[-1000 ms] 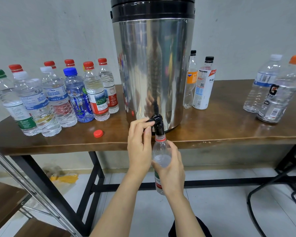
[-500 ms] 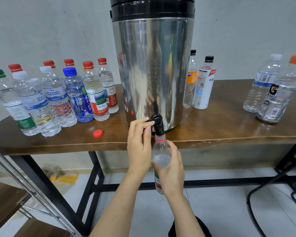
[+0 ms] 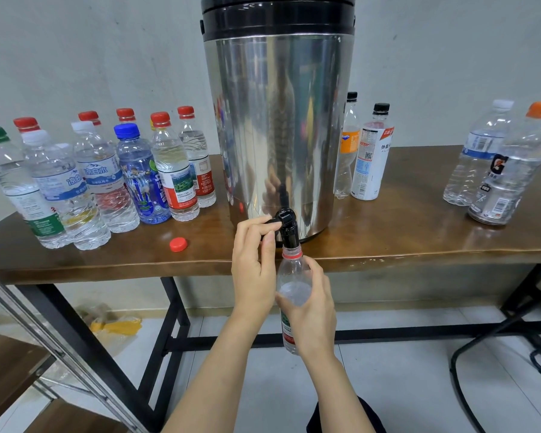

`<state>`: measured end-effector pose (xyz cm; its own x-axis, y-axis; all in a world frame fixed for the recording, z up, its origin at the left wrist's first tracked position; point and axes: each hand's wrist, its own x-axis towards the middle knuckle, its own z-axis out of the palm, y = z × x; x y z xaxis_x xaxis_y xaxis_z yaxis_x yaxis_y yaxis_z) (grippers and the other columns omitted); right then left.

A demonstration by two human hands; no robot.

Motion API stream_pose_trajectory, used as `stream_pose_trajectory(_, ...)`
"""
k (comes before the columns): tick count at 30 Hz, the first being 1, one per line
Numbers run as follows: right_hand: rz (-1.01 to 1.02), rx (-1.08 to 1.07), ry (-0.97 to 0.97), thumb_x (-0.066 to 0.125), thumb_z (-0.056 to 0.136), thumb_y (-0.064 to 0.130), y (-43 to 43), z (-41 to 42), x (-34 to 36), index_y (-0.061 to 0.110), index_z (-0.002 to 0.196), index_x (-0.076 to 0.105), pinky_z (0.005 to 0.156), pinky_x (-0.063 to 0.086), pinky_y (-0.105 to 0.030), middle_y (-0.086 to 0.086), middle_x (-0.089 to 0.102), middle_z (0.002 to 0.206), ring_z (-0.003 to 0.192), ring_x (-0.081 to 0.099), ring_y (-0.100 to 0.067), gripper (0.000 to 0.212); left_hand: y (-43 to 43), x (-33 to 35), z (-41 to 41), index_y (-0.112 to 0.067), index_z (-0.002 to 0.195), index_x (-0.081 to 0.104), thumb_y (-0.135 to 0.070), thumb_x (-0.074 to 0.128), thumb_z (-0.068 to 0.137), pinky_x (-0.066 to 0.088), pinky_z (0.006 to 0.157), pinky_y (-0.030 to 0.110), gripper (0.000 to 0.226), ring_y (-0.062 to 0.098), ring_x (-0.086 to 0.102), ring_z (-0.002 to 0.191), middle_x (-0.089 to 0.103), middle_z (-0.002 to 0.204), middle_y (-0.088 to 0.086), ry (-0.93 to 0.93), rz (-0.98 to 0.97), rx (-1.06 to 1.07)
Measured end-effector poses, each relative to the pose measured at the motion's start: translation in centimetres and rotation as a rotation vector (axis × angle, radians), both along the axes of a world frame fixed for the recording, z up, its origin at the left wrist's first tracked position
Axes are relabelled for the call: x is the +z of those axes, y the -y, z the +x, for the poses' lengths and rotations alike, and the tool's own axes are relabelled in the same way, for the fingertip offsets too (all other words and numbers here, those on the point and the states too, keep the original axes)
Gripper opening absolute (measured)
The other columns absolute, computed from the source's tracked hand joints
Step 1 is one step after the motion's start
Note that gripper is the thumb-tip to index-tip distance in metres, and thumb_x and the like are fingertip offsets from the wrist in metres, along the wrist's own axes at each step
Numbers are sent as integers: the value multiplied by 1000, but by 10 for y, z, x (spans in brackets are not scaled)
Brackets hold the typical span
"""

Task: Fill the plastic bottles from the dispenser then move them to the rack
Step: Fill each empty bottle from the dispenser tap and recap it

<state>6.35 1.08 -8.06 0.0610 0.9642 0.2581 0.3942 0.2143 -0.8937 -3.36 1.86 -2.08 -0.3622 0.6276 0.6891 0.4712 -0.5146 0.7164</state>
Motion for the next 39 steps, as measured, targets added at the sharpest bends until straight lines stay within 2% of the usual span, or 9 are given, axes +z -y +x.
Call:
stream_pose_trajectory(13,-10,12,-4,82,76,30,-1,1,1,42,141,35,81,47,-29,17,45,139,121,49,-8,81,1,1,0,-17,109,66,-13,46,100,39,99,16,23,9,54,115,58,116,0,-3,0,-1)
stream_pose_trajectory(20,6,11,-8,83,76,29,-1,1,0,42,140,36,82,47,-28,19,45,139,121,48,-5,81,2,1,0,-17,108,66,-22,43,100,38,99,15,25,9,54,116,58,117,-1,5,3,-7)
stream_pose_trajectory(27,5,17,-5,83,76,31,-2,1,-1,40,141,36,85,49,-28,16,44,141,125,48,-8,81,1,1,0,-16,108,66,-20,44,101,38,98,15,24,10,54,117,58,116,0,10,5,-7)
stream_pose_trajectory(39,-10,21,-6,83,76,31,-2,1,-3,38,143,35,84,43,-24,13,45,142,127,47,-11,83,2,3,1,-16,108,66,-12,46,100,38,97,13,22,7,54,116,58,116,2,8,-7,3)
